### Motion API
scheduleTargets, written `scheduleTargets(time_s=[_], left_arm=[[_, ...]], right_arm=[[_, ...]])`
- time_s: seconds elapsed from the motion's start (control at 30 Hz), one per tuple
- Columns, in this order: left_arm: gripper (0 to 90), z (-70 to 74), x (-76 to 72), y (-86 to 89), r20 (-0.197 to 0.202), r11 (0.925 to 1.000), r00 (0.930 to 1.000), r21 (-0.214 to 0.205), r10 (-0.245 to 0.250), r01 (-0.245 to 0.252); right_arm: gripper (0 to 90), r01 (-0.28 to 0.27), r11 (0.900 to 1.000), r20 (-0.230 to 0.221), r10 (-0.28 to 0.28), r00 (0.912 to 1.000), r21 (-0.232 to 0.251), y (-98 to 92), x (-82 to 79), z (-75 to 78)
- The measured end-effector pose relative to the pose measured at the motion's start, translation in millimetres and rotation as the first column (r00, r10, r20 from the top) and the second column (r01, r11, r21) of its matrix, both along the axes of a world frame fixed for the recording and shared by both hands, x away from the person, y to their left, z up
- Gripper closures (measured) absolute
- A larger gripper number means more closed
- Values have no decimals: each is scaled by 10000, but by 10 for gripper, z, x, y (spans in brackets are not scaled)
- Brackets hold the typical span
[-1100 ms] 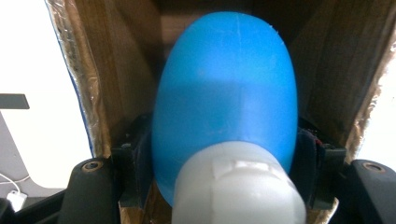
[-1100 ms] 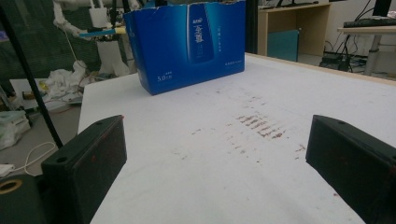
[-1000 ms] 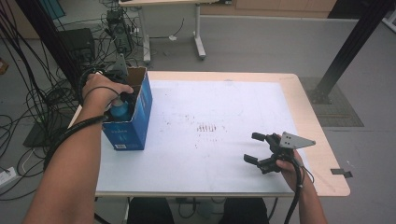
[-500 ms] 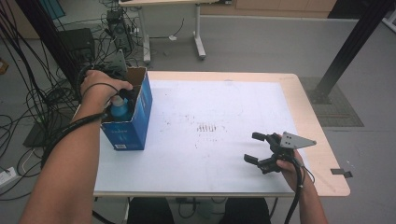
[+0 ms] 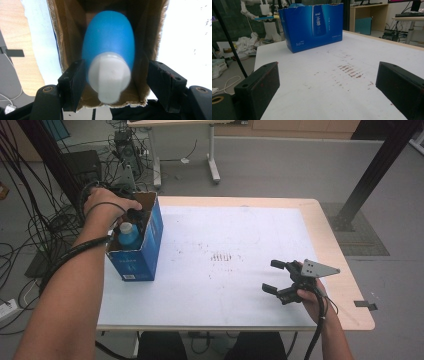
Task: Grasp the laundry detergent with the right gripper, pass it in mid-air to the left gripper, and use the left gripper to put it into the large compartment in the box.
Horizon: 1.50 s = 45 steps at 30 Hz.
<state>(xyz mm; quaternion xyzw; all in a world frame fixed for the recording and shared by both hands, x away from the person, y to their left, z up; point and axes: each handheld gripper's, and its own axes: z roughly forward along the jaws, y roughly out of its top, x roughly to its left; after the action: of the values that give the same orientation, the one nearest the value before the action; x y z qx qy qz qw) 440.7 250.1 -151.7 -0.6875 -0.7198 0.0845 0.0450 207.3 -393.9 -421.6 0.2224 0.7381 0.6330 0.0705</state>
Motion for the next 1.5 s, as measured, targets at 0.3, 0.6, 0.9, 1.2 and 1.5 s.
scheduleTargets(time_s=[0.3,0.6,0.9,1.2,1.5], left_arm=[[318,171,-27,-64,168,9996,9997,207,-179,175],[274,376,-126,-122,515,9988,9983,423,-265,244],[235,532,-239,-272,954,9965,9922,316,-797,770],[142,591,-305,-386,1269,9940,9859,242,-1091,1069],[106,599,-342,-515,1468,9866,9761,-73,-1601,1629]], right_arm=[[45,18,10000,110,-18,9999,-23,-7,-32,43],[44,-27,10000,206,27,9998,29,-3,-32,83],[45,-75,10000,190,76,9998,-48,29,-8,90],[45,0,10000,160,0,9999,24,7,-32,72],[44,109,9999,33,-109,9999,46,-39,-52,15]])
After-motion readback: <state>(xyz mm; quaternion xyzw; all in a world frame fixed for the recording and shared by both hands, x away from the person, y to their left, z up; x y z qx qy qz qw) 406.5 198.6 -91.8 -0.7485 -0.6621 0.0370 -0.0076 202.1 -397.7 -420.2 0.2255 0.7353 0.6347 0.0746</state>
